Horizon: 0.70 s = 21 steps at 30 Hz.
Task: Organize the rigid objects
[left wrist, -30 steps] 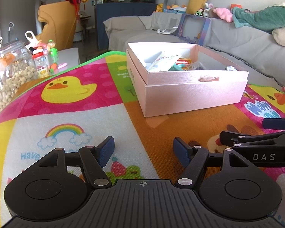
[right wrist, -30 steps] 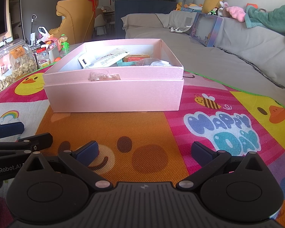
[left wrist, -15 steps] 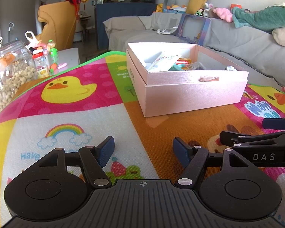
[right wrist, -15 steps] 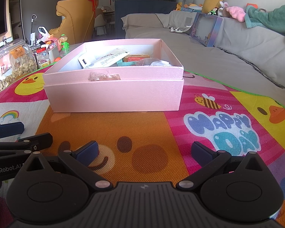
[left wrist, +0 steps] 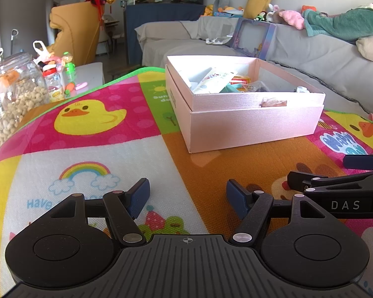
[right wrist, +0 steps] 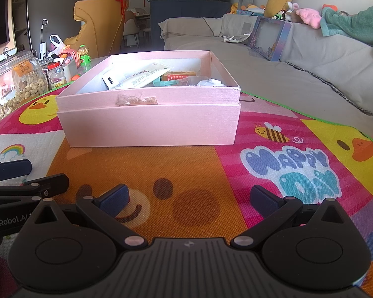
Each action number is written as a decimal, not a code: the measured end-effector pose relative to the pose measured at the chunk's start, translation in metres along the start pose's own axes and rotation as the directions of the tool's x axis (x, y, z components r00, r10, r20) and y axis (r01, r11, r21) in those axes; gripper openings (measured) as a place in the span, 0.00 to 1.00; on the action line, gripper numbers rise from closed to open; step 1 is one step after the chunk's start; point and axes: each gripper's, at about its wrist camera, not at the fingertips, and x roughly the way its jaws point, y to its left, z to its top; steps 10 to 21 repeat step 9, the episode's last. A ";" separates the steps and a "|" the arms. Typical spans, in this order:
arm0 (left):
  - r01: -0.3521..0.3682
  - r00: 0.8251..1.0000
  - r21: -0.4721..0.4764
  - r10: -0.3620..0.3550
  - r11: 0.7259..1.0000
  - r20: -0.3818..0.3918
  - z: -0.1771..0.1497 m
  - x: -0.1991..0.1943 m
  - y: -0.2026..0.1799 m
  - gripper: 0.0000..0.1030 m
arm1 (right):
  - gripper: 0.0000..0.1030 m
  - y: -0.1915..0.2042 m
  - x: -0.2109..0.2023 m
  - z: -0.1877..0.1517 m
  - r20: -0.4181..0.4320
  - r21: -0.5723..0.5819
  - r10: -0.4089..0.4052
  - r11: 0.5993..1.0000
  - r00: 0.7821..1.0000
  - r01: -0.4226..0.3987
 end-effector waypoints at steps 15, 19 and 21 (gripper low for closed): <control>0.002 1.000 -0.002 -0.002 1.000 0.001 0.000 0.001 0.001 0.72 | 1.00 0.000 0.000 0.000 0.000 0.000 0.000 1.000 1.000 0.000; 0.002 1.000 -0.002 -0.002 1.000 0.001 0.000 0.001 0.001 0.72 | 1.00 0.000 0.000 0.000 0.000 0.000 0.000 1.000 1.000 0.000; 0.002 1.000 -0.002 -0.002 1.000 0.001 0.000 0.001 0.001 0.72 | 1.00 0.000 0.000 0.000 0.000 0.000 0.000 1.000 1.000 0.000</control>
